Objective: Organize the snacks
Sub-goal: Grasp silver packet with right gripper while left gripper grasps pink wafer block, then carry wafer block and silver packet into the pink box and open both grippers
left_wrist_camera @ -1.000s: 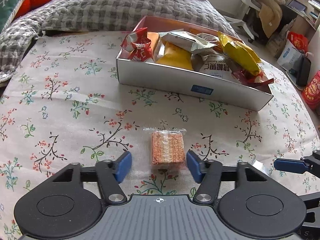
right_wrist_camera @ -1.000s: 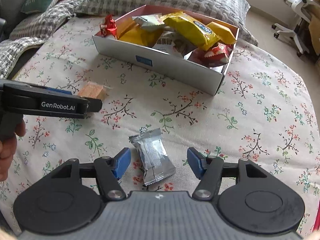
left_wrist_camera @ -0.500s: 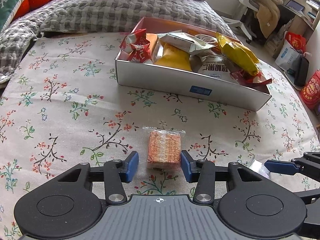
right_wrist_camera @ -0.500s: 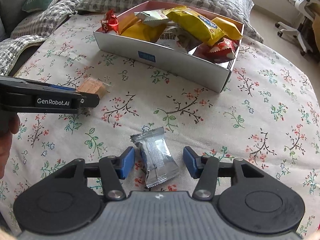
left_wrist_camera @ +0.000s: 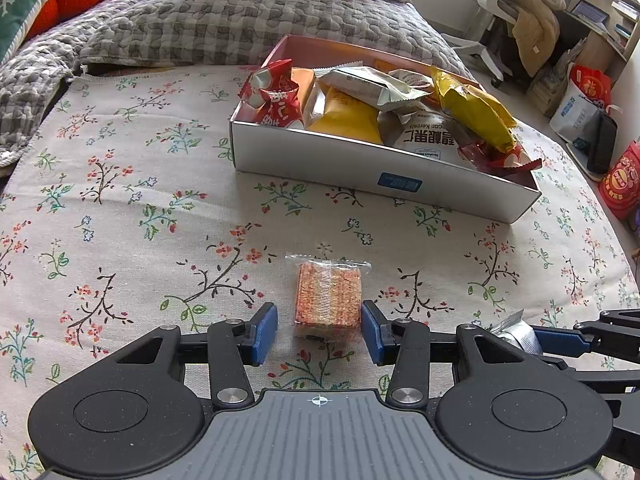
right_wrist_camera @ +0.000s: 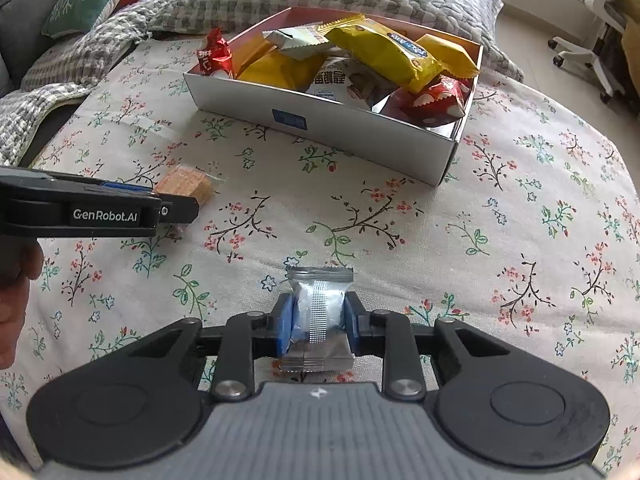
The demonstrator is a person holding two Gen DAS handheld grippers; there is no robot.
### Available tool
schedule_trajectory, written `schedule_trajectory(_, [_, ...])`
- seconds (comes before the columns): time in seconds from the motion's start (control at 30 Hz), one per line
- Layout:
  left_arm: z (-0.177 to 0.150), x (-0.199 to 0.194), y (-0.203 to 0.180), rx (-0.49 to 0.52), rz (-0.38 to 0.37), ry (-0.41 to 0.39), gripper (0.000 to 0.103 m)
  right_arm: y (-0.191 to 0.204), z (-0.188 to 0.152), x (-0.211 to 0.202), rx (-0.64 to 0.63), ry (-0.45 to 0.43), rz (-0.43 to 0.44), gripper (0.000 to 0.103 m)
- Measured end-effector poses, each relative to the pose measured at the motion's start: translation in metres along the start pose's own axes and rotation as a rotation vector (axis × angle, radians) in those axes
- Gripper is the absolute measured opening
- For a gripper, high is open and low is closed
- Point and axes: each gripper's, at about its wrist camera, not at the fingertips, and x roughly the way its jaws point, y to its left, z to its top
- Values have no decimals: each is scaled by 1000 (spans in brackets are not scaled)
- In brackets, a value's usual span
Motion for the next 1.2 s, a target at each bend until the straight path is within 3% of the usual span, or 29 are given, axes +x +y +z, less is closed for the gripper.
schedule_trajectory(0.4, [2, -4, -3, 3, -14, -11, 43, -3, 2, -2, 30, -18, -14, 23])
schedule_trajectory(1.2, [16, -23, -7, -5, -65, -86, 43, -29, 12, -20, 196, -139, -36, 23])
